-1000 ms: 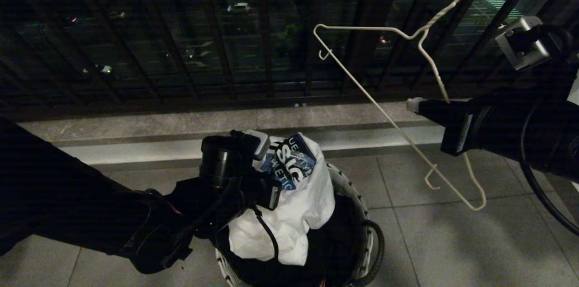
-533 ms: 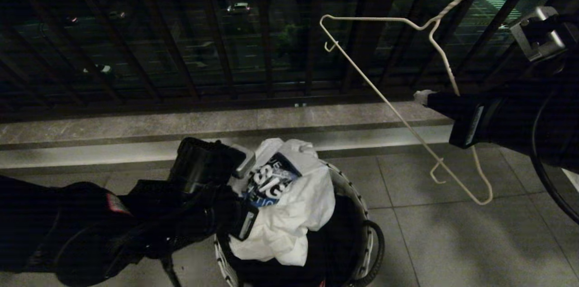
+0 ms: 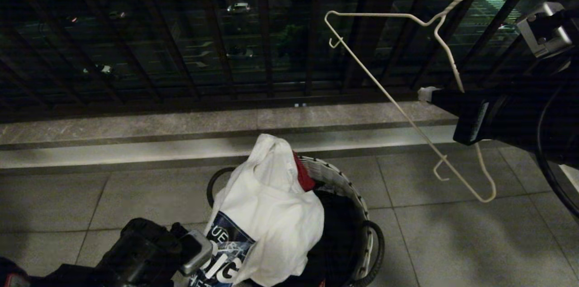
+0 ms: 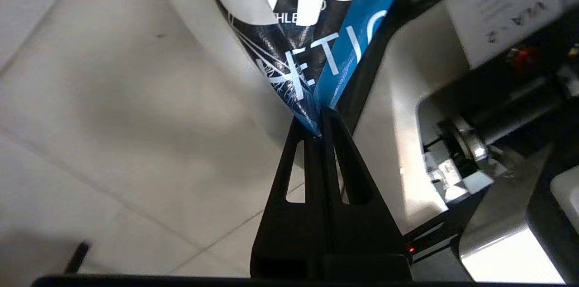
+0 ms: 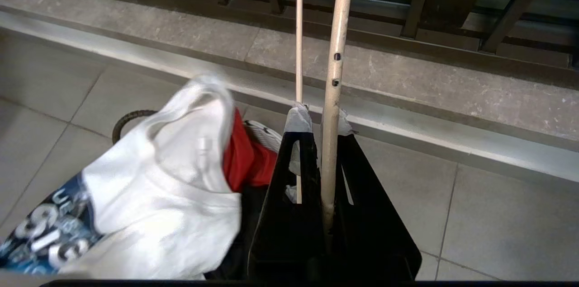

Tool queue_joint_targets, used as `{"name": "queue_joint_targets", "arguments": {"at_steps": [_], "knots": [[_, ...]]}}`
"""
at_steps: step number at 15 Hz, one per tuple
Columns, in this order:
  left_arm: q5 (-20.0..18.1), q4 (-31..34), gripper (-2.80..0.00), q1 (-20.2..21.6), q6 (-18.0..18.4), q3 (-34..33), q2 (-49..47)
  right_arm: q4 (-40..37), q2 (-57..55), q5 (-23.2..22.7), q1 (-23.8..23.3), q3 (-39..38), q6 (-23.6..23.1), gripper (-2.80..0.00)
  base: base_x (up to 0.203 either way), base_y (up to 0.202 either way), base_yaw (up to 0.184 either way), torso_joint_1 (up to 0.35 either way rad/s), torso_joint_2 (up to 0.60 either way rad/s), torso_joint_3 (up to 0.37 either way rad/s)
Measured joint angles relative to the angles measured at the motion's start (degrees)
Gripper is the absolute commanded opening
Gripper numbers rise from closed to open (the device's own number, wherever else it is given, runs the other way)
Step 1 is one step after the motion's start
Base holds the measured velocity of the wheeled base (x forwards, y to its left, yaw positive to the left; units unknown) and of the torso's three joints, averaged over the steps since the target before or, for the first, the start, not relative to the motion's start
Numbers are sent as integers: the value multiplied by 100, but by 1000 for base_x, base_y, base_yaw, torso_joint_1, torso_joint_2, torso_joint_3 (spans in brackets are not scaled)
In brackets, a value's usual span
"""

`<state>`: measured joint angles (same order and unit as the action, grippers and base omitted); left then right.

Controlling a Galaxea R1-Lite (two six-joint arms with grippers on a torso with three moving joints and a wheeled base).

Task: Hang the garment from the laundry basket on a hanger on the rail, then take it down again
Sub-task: Pick up clothes from the basket

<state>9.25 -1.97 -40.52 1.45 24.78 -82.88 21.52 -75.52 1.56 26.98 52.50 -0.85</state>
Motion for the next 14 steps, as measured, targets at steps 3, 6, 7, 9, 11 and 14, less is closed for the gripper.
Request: {"name": "queue_joint_targets", "arguments": {"at_steps": [3,6,7,9,11,14], "knots": [[-113,-733,-280,-11,4,-509,-123,0,0,0,-6,0,0,-280,0,0,0,0,0,0],[-117,-1188,-280,-11,-8,-625,-468,-2,0,0,-42,12,0,-280,0,0,0,0,0,0],[-118,-1327,0,-10,-7,-648,-615,0,0,0,-64,17,0,-280,0,0,0,0,0,0],[-117,-1469,0,-10,-5,-674,-860,1,4,-5,-118,38,0,-280,0,0,0,0,0,0],[-115,-1481,0,-19,35,-706,-909,4,22,-9,-146,52,0,-280,0,0,0,0,0,0],[-93,-1420,0,-149,50,-714,-502,-2,72,-8,-158,57,0,-280,0,0,0,0,0,0]]}}
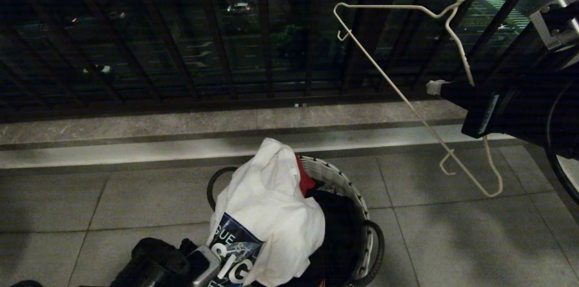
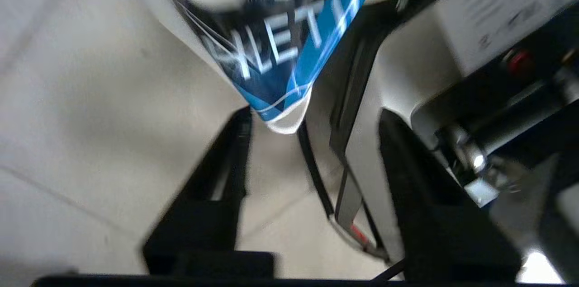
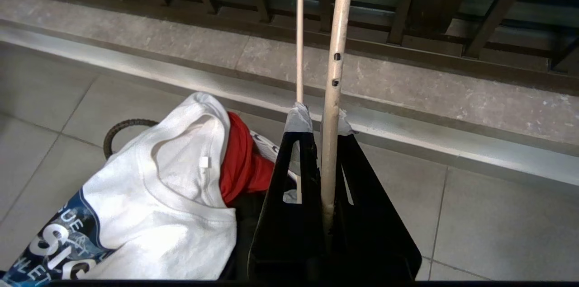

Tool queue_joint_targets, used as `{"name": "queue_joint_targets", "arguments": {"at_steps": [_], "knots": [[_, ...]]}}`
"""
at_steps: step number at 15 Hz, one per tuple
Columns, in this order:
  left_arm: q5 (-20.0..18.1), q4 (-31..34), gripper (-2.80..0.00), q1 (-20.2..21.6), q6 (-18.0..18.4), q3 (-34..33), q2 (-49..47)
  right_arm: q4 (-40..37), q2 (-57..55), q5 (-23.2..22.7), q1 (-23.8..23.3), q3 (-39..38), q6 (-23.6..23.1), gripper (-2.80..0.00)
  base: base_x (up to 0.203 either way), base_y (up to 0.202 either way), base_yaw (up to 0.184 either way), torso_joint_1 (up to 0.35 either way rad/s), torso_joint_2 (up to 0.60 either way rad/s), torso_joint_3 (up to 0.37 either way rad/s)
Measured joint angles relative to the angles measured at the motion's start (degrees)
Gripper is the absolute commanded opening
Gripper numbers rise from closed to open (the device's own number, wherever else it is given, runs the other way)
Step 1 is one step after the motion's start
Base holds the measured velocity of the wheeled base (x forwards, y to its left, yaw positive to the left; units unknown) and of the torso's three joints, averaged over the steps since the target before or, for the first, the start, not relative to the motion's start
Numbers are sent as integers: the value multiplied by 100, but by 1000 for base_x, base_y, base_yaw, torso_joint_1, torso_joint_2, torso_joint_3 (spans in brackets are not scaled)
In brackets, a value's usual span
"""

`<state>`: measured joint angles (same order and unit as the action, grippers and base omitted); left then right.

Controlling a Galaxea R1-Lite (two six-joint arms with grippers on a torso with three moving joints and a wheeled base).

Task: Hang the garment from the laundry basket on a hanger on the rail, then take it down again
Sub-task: Pick up clothes from the basket

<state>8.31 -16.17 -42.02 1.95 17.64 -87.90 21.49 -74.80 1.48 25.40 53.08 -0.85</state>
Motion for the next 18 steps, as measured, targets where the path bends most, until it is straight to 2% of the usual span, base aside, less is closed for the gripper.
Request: {"name": "queue_joint_targets", "arguments": {"at_steps": [3,4,7,11,16,17,18], "knots": [[59,660,0,-89,-11,517,809,-4,67,1,-2,0,0,-280,0,0,0,0,0,0],[67,1118,-280,-103,-39,929,1063,-11,86,0,-2,0,0,-280,0,0,0,0,0,0],[133,2231,-280,-118,-74,1967,1481,-11,148,1,-5,1,0,-280,0,0,0,0,0,0],[352,2352,-280,-111,20,2853,1023,-13,206,4,-87,22,0,-280,0,0,0,0,0,0],[719,2345,-280,-70,507,4198,-359,-11,223,1,-179,52,0,-280,0,0,0,0,0,0],[770,2345,0,-61,608,4500,-666,-11,223,1,-179,56,0,-280,0,0,0,0,0,0],[825,2345,0,-34,732,4787,-955,-9,223,1,-184,65,0,-280,0,0,0,0,0,0]]}}
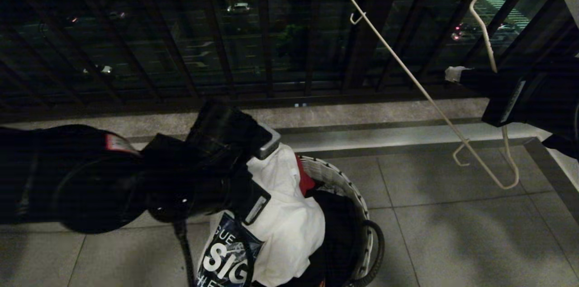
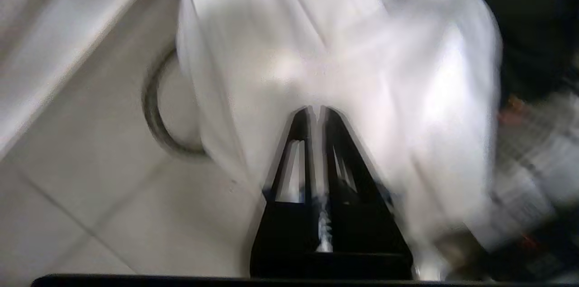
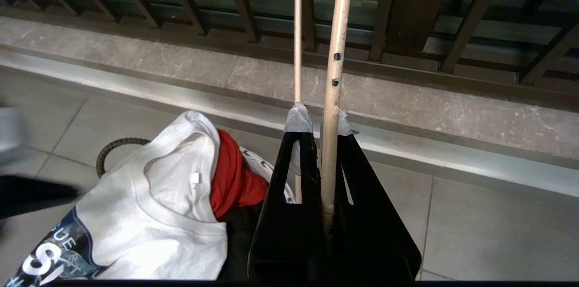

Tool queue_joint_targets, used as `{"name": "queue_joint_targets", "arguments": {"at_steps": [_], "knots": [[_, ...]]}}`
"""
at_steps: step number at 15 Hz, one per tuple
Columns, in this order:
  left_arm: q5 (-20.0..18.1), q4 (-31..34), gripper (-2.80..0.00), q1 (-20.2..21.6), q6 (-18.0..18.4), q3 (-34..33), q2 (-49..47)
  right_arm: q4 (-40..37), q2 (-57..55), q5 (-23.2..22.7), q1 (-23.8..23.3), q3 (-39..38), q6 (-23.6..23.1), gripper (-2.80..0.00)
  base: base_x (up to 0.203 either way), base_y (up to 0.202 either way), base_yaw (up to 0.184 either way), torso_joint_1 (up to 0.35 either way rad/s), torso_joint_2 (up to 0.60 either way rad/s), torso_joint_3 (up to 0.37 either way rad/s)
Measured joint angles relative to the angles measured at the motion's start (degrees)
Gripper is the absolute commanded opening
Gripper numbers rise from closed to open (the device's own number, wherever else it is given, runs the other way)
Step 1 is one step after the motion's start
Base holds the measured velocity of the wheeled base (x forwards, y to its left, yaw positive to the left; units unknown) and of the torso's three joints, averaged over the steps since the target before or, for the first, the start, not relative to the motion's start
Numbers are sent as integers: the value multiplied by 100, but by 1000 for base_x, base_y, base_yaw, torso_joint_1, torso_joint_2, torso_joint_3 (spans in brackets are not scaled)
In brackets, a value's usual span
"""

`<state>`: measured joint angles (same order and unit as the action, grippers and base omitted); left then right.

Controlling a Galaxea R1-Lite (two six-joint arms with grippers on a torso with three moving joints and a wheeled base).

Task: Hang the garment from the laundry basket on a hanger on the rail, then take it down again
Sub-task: Pick up clothes from the basket

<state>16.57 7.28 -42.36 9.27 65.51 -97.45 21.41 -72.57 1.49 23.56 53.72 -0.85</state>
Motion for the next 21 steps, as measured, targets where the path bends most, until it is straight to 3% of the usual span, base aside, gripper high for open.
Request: {"name": "queue_joint_targets", "arguments": {"at_steps": [9,13,16,21], "knots": [[1362,-15,0,385,1142,2491,-2275,-1,0,-33,-72,22,0,-280,0,0,0,0,0,0],[1654,-21,0,707,1588,3419,-2853,-1,0,-53,-74,21,0,-280,0,0,0,0,0,0],[1714,-6,0,814,1613,3576,-2897,0,0,-53,-77,21,0,-280,0,0,0,0,0,0],[1720,-4,0,986,1690,3227,-2417,0,0,-78,-77,16,0,-280,0,0,0,0,0,0]]}}
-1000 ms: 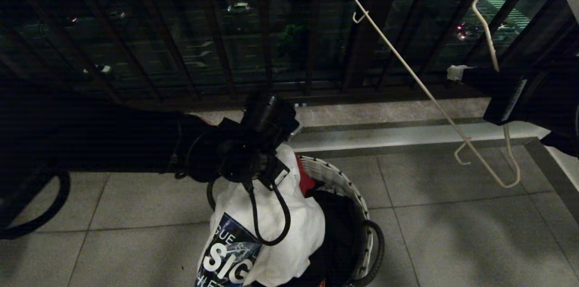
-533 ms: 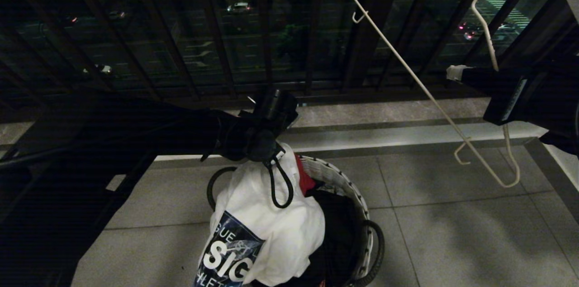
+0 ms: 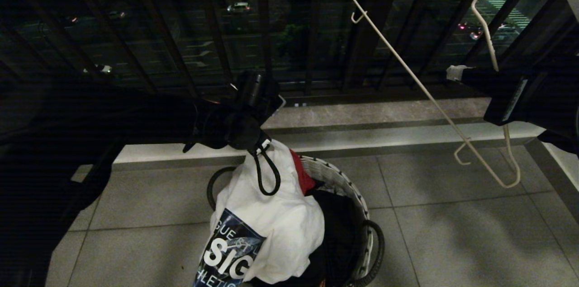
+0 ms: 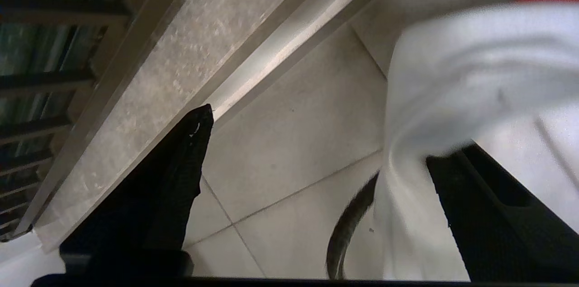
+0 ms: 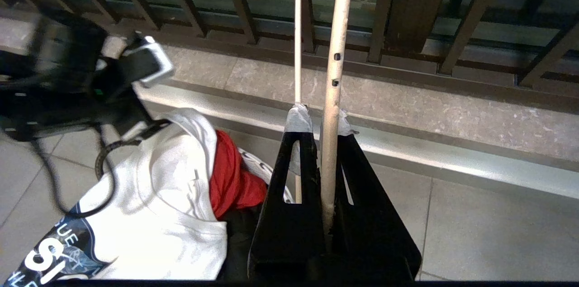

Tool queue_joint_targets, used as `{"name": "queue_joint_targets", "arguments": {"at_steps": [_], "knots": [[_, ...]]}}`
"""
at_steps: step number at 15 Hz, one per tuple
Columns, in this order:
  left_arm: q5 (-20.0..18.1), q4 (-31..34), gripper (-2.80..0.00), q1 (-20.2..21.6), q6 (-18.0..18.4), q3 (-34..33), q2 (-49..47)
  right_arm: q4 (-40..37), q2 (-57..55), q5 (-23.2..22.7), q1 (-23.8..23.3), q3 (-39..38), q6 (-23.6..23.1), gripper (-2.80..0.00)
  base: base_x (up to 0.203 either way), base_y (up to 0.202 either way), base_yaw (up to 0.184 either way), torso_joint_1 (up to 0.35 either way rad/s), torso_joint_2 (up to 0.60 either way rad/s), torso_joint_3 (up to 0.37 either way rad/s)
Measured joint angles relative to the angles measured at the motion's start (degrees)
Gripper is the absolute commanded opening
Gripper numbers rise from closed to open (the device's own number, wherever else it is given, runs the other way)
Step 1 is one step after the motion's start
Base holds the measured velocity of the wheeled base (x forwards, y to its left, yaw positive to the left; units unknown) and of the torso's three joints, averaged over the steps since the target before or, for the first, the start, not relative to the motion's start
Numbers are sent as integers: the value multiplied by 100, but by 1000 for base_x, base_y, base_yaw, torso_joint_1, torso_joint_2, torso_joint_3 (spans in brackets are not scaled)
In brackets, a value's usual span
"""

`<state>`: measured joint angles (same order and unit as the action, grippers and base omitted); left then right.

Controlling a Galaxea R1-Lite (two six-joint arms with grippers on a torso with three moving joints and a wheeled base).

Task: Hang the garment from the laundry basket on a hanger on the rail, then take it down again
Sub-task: Pick up clothes from the basket

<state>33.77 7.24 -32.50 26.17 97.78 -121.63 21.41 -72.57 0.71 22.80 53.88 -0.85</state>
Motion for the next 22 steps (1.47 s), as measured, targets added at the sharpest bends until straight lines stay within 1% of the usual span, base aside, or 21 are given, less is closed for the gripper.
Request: {"name": "queue_joint_targets", "arguments": {"at_steps": [4,7,9,11,13,15,16,22], "knots": [[-26,-16,0,15,-48,-583,473,-2,0,-11,2,-9,0,-280,0,0,0,0,0,0],[-42,-24,0,21,-65,-840,584,0,0,-13,2,-9,0,-280,0,0,0,0,0,0],[-50,-96,0,21,-74,-882,539,0,0,-13,2,-9,0,-280,0,0,0,0,0,0],[-54,-409,0,20,-53,-886,461,-2,-2,-12,2,-9,0,-280,0,0,0,0,0,0],[-83,-480,0,15,-70,-879,393,0,-6,-17,2,-9,0,-280,0,0,0,0,0,0],[-302,-702,0,6,-169,-878,339,0,-5,-16,2,-9,0,-280,0,0,0,0,0,0],[-344,-829,0,0,-222,-897,307,-2,-5,-18,2,-9,0,-280,0,0,0,0,0,0],[-367,-873,0,-18,-269,-889,187,-2,-5,-18,2,-9,0,-280,0,0,0,0,0,0]]}}
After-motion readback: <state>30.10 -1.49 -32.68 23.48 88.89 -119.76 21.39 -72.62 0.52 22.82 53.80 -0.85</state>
